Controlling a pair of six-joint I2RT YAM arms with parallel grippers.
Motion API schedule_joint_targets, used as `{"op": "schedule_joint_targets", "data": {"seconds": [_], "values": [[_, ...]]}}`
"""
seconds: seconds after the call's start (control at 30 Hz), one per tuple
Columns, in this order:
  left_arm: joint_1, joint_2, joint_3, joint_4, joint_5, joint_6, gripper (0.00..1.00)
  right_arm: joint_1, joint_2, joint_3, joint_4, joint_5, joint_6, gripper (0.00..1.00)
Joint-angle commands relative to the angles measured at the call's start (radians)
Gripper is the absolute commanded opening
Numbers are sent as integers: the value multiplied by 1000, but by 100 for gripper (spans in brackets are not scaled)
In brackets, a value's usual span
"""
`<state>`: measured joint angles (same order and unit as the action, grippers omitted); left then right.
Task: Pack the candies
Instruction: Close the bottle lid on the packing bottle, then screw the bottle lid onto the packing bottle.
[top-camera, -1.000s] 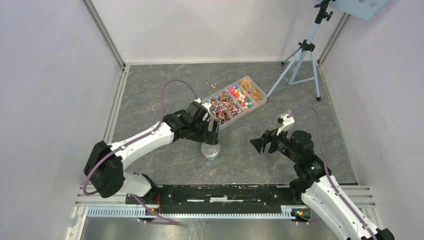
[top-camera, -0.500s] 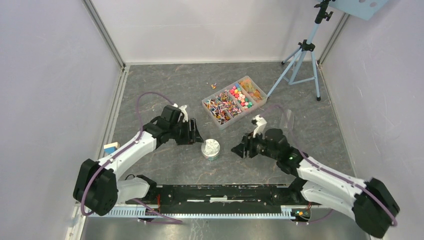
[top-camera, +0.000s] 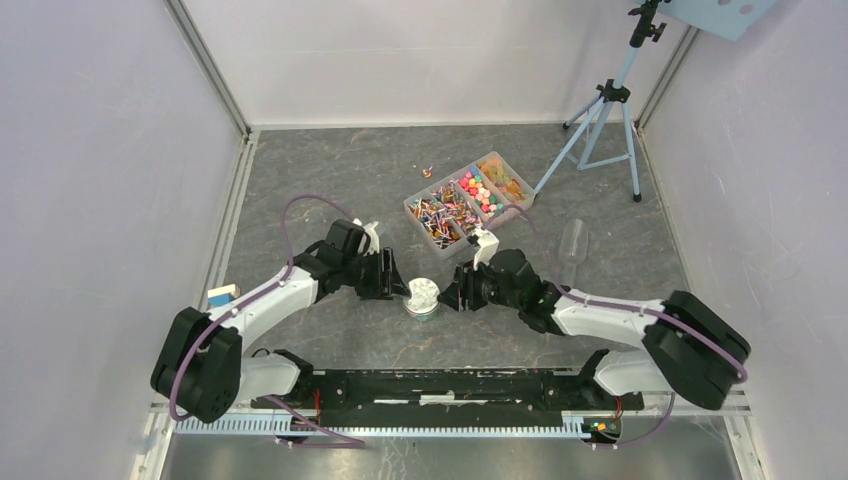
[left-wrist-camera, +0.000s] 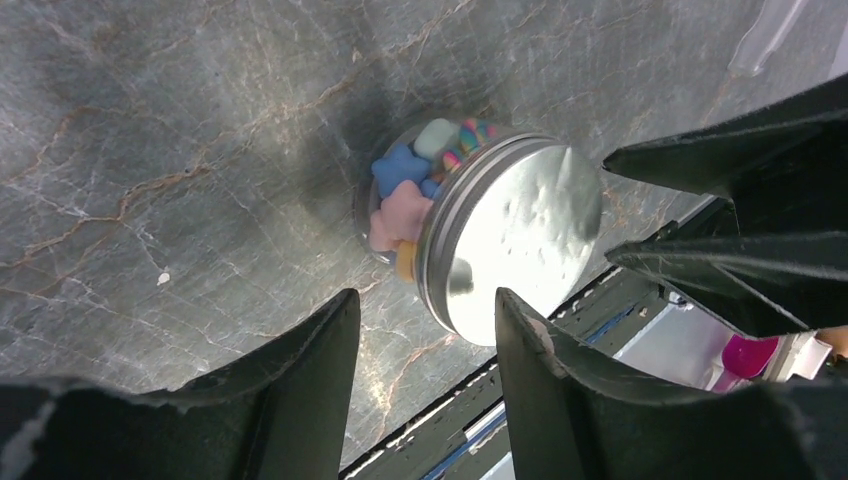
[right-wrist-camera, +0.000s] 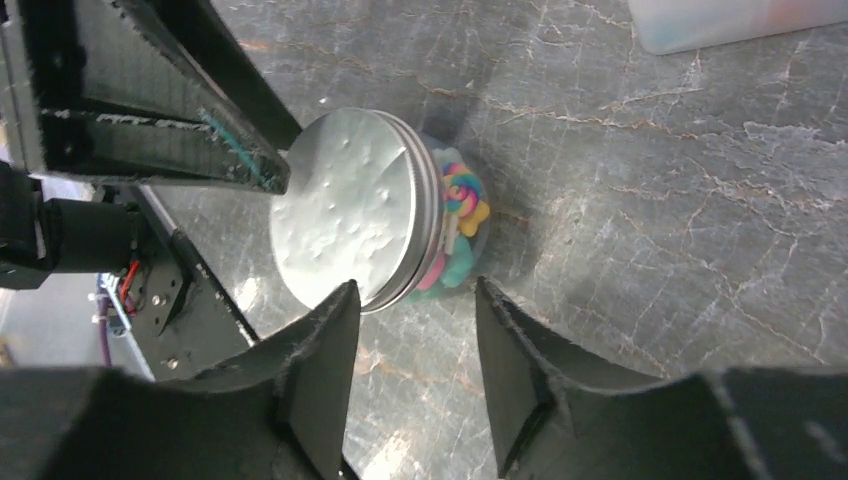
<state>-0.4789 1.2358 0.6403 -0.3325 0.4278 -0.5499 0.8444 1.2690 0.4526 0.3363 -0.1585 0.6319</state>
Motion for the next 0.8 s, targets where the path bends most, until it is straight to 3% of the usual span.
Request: {"op": "schedule_joint_targets", "data": {"seconds": [0.0,0.1,0.33,0.5,0.57,0.77], "values": [[0,23,-40,67,33,-62,56,4,92,46,116,-12,25,49],[-1,41,-86,106,27,-94,45,4,121,2,152,-13,40,40],[-3,101,-151,135,-78,-111,30,17,116,-180,275,36,102,26],[-2,121,-209,277,14,-177,29,34,82,-212,265,69,106,25],[0,111,-191,323,68,-205,33,34,40,-193,251,60,49,32],[9,62,-41,226,64,-168,55,35,-107,50,-89,119,-346,75]]}}
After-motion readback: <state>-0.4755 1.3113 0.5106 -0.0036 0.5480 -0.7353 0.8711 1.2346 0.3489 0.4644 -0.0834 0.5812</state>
